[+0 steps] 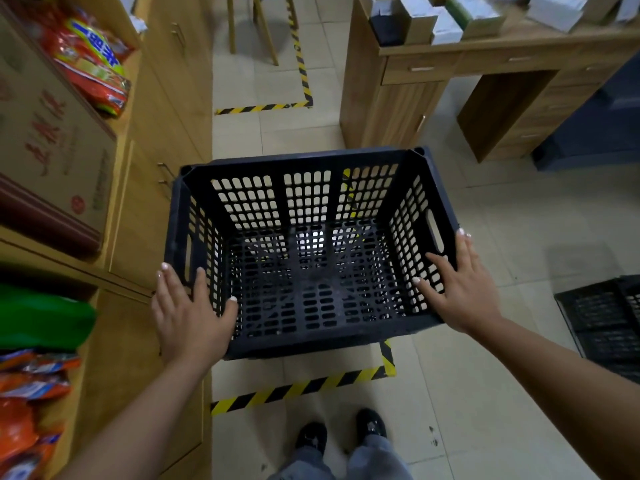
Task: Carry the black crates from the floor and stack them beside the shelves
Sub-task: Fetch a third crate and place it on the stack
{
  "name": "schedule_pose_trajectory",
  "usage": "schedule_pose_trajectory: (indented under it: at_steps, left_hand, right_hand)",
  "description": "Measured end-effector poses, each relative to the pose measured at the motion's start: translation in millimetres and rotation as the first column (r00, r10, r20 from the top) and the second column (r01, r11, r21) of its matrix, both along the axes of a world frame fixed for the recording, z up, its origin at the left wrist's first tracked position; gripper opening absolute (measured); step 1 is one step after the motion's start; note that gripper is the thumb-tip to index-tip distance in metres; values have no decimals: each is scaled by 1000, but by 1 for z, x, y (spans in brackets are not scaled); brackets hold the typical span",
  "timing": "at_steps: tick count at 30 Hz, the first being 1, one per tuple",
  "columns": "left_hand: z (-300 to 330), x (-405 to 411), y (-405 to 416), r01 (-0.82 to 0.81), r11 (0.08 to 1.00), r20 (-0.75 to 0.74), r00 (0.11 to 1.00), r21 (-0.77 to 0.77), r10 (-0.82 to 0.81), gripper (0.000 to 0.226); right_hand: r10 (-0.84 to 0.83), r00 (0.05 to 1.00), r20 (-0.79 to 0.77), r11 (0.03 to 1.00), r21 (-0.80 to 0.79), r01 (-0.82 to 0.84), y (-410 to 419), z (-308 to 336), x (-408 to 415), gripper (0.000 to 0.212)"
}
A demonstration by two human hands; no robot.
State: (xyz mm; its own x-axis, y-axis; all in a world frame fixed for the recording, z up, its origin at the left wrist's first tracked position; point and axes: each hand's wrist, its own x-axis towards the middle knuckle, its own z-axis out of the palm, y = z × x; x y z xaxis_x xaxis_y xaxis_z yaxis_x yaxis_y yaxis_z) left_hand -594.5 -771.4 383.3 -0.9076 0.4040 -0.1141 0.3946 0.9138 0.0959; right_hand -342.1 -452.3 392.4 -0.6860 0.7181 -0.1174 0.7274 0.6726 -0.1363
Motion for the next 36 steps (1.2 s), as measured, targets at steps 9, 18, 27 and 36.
schedule_pose_trajectory:
  at_steps: [9, 18, 27, 36]
  left_hand:
    - [7, -1, 4, 11, 1000, 46, 999, -19, -10, 81]
    - [40, -1, 17, 125, 992, 85, 988, 19, -126, 82]
    - [136, 67, 142, 646, 752, -142, 763, 129, -631, 74]
    - [181, 220, 312, 887, 432, -232, 460, 164, -857, 75]
  right_hand:
    - [34, 975, 221, 999, -7, -33, 1, 12, -6, 79]
    - [22, 992, 122, 997, -74, -13, -24, 58, -3, 76]
    - [-43, 992, -117, 998, -56, 36, -24, 129, 63, 71]
    - [-205, 962, -181, 978, 0, 209, 58, 157, 220, 78]
